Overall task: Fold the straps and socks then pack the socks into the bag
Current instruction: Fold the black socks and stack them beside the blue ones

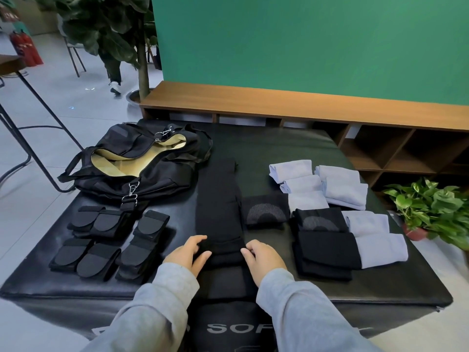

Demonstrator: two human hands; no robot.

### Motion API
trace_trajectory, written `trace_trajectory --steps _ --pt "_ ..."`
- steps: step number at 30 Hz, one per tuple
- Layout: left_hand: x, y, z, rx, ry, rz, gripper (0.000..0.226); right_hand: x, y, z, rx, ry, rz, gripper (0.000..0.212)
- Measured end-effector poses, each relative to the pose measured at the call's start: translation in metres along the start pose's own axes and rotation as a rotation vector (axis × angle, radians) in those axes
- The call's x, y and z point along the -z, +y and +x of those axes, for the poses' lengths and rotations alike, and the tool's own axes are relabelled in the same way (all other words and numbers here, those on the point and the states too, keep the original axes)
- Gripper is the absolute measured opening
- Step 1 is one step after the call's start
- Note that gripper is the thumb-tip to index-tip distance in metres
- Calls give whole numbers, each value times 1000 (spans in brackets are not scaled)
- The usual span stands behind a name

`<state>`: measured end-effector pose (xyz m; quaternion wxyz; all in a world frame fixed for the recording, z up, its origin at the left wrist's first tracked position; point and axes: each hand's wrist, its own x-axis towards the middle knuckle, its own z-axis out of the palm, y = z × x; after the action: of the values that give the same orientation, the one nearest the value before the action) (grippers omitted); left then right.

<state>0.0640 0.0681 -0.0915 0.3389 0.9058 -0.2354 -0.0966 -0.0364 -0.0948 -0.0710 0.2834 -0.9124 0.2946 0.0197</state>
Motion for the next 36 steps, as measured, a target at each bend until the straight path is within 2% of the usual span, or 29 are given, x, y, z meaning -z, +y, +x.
trace_trajectory --steps 3,4,5,6,7,9,10,13,14,15,17,18,22,26,29,34,36 --pt "-9 -3 7 8 12 -69 26 -1 -1 2 -3 11 -24 25" --pt "-8 -3 8 -11 6 -16 17 -2 0 2 2 24 -26 22" --pt "-9 -3 9 23 67 -2 13 -2 0 2 7 40 -20 19" --pt "-7 -1 9 75 109 -67 16 -2 1 2 10 57 -12 18" --pt "-6 4 8 68 132 -189 30 -3 1 2 11 75 -5 19" --pt "-12 -4 3 -170 229 -186 53 -6 3 -1 16 114 1 21" --pt "-15 -5 -2 -240 216 -194 55 -8 5 -3 32 137 -8 22" --pt "-19 -12 -1 -230 343 -30 31 -15 12 -7 121 181 -53 26" --pt "-18 -15 1 -290 358 -3 26 -18 14 -7 153 188 -65 28" --pt "-18 -16 0 -424 372 53 22 -19 14 -6 182 198 -71 30" --pt "-20 -23 1 -601 317 105 19 -21 16 -7 220 231 -85 31" --pt "-24 -27 0 -628 282 119 19 -21 17 -7 240 252 -93 31" --pt "-25 -23 1 -567 229 202 35 -27 15 -4 238 288 -141 32" --pt "-21 -23 6 -533 209 230 29 -31 16 -3 270 419 -151 28" --pt "-23 -23 6 -545 240 222 24 -30 15 -5 313 389 -185 31" --pt "-24 -22 7 -584 308 217 36 -27 14 -8 347 277 -216 42" --pt "-24 -24 8 -579 306 185 32 -26 15 -11 372 234 -234 46"
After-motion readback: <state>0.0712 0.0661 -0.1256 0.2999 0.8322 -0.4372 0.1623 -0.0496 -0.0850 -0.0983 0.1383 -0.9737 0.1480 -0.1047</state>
